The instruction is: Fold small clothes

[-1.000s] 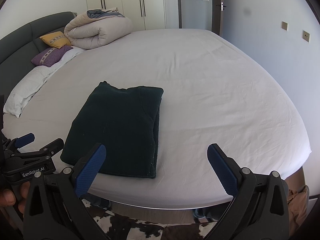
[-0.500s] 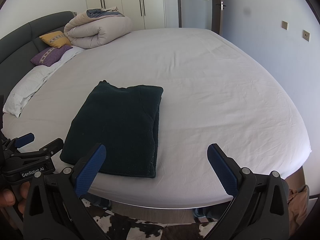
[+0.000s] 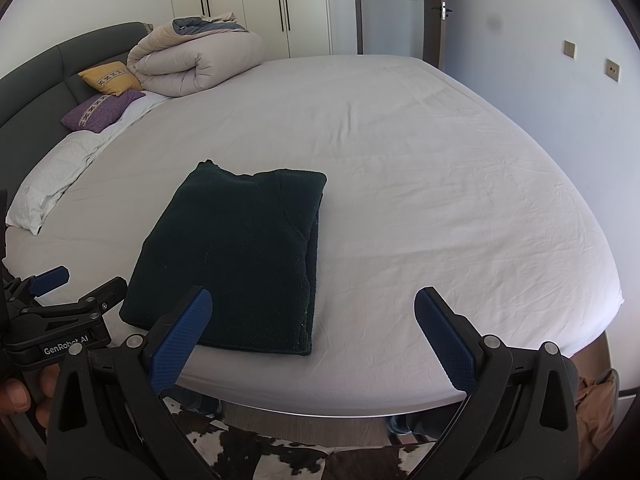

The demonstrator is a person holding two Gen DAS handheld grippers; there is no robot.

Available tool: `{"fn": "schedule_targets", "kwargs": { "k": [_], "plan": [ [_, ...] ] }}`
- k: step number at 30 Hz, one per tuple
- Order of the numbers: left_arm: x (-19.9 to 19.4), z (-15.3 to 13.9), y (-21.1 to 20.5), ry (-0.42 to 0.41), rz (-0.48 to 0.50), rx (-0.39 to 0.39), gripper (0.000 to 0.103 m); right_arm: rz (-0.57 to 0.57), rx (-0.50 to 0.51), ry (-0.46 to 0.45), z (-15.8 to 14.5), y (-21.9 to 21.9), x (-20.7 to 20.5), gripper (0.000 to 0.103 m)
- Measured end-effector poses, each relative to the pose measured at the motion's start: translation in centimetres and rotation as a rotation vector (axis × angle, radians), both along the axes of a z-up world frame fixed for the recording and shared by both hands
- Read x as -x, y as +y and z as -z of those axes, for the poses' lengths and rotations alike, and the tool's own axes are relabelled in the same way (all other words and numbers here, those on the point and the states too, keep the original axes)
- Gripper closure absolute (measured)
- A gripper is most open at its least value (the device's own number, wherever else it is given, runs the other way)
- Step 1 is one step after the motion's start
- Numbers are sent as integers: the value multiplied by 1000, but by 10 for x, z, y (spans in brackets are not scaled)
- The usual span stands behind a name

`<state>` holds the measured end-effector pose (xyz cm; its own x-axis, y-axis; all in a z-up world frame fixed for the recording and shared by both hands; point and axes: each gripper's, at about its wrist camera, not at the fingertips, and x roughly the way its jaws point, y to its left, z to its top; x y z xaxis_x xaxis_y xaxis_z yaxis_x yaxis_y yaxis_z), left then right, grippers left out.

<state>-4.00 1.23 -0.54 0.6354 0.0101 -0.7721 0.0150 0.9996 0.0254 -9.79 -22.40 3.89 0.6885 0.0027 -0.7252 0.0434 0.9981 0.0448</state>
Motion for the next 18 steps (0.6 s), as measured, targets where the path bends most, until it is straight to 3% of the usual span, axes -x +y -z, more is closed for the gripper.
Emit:
{"fn": "schedule_targets", "kwargs": {
  "k": [18],
  "plan": [
    [1, 3, 2, 3, 4, 0, 0, 0, -2, 3, 2, 0, 0, 0]
  ]
}}
